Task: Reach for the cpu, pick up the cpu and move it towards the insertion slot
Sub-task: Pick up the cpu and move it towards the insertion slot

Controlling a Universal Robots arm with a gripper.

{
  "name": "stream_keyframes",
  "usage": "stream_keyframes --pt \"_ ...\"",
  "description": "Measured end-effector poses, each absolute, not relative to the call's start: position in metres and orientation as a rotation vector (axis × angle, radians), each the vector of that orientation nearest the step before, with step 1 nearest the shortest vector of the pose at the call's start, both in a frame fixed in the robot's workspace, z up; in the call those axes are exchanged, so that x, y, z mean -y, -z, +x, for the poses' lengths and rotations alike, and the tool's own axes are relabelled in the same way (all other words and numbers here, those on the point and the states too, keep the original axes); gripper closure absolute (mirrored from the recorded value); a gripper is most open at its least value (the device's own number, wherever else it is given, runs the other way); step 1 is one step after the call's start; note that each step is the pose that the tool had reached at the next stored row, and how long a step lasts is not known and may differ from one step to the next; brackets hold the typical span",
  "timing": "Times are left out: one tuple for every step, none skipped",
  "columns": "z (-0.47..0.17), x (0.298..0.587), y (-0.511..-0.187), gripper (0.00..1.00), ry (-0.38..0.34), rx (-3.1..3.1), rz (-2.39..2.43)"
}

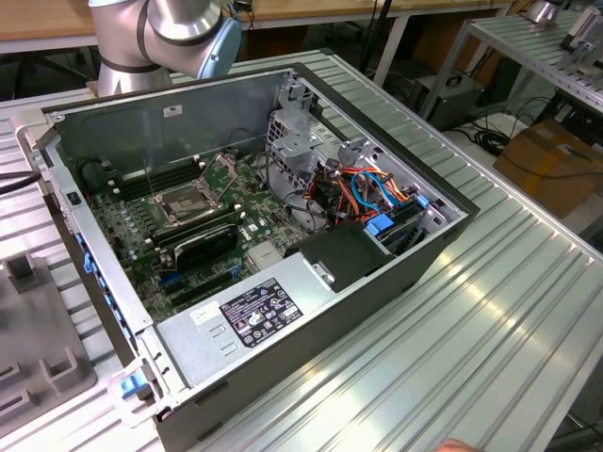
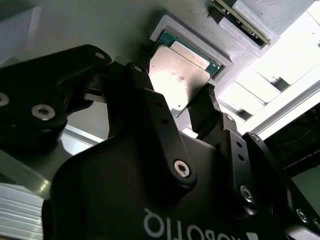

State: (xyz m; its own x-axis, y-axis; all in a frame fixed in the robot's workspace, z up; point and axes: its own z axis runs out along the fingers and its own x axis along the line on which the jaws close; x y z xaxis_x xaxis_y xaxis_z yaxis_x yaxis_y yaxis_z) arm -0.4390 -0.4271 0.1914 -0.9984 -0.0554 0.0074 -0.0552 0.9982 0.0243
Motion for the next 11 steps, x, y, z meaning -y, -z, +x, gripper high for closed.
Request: stream_keyframes --pt "-0.439 0.4271 -0.1921 0.45 0.038 3.132 0.087" --pt "-0.439 0.4271 -0.1931 0.45 0.038 3.132 0.087" --pt "-0.439 0.4271 -0.1931 0.45 0.038 3.132 0.087" --pt "-0.439 0.4271 -0.1931 0.45 0.038 3.132 0.087" --pt "-0.439 0.4271 -0.1931 0.45 0.038 3.132 0.087" --pt "-0.439 0.4271 -0.1932 0.45 0.038 3.132 0.087" --pt "-0.439 0.4271 -0.1932 0.45 0.038 3.132 0.087" --pt "-0.439 0.4271 -0.1932 0.45 0.038 3.132 0.087" --pt "-0.439 0.4271 -0.1932 0.45 0.039 3.132 0.087" --pt "-0.439 0.4271 -0.1934 0.45 0.04 3.132 0.087" --pt "-0.439 0.4271 -0.1937 0.45 0.04 3.132 0.087"
